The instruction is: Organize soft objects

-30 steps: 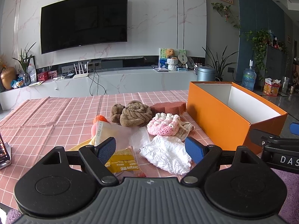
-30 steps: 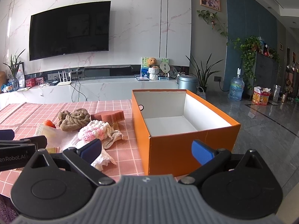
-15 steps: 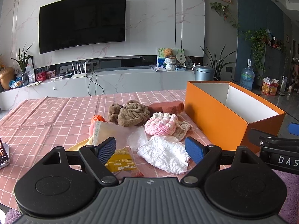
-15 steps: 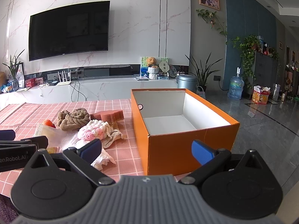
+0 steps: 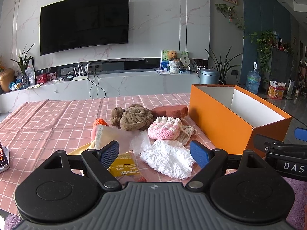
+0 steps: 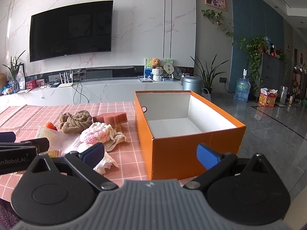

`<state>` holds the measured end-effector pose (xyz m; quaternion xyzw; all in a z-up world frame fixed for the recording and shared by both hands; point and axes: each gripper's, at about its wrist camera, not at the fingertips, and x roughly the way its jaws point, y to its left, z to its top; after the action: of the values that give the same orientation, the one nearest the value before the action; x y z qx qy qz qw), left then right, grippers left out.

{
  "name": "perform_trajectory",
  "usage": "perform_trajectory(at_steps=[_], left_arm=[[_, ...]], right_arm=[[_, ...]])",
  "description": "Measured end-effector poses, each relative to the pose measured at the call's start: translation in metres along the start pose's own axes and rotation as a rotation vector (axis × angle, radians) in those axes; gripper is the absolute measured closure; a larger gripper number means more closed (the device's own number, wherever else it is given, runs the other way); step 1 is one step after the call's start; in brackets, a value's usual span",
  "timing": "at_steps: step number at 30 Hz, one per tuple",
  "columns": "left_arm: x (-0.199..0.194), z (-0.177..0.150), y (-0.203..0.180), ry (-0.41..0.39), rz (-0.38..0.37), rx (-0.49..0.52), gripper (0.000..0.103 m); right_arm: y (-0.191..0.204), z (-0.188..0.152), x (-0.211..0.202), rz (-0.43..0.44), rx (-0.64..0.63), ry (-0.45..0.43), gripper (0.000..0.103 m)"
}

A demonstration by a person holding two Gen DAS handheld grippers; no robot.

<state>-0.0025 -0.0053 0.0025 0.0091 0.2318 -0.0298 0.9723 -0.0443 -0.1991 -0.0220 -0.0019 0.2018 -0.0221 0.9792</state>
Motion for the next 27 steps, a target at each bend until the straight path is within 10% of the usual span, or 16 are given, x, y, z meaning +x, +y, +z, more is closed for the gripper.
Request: perform_trajectory(at_steps=[16, 27], left_arm=[[-0.004, -0.001, 0.001, -0.009, -0.018, -0.011, 0.005], [0.004, -0.004, 0.024, 0.046, -0.063, -0.058, 0.005]], right_arm=[[0.0, -0.001, 0.0, -0.002, -0.001, -0.005, 0.002], [0.006, -0.007, 0.005, 0.155, -0.017, -0.006, 0.003]])
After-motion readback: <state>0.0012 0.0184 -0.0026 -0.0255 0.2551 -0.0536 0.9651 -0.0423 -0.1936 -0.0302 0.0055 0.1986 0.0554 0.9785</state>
